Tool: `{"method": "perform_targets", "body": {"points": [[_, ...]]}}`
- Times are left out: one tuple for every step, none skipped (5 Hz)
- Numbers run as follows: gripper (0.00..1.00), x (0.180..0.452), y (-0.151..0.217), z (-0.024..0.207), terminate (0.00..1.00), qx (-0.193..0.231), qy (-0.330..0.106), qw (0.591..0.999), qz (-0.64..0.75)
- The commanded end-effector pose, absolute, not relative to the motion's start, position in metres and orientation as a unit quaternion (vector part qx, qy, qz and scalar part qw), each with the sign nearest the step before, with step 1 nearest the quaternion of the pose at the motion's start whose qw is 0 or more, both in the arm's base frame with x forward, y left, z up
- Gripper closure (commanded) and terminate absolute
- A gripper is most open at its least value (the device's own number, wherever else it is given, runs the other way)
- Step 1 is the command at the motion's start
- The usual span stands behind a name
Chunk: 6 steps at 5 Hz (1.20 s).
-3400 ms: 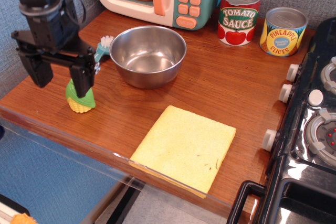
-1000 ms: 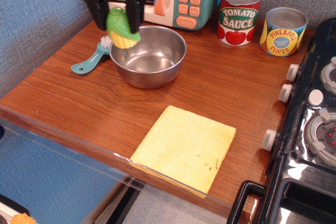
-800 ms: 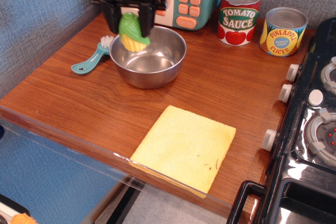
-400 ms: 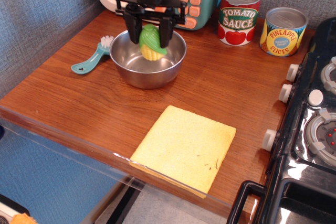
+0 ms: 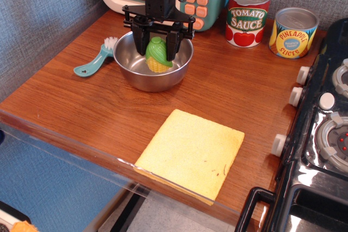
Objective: Place the corn inside of the silver pot.
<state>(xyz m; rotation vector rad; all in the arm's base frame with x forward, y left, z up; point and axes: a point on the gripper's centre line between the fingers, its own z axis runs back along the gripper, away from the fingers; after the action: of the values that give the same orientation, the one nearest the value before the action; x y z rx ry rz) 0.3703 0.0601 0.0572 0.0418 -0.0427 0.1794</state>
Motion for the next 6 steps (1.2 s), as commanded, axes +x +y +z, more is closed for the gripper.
{"method": "perform_targets", "body": {"points": [[0.00, 0.355, 0.061, 0.089, 0.00, 0.013, -0.054, 0.995, 0.082], [0.00, 0.346, 0.061, 0.111, 0.00, 0.007, -0.074, 0.994, 0.085], [0.00, 0.325, 0.062, 0.139, 0.00, -0.006, -0.099, 0.991, 0.093], [0.00, 0.297, 0.055, 0.146, 0.00, -0.018, -0.093, 0.992, 0.079], [0.00, 0.276, 0.054, 0.139, 0.00, -0.005, -0.079, 0.995, 0.059], [0.00, 0.266, 0.059, 0.133, 0.00, 0.006, -0.068, 0.996, 0.050]]}}
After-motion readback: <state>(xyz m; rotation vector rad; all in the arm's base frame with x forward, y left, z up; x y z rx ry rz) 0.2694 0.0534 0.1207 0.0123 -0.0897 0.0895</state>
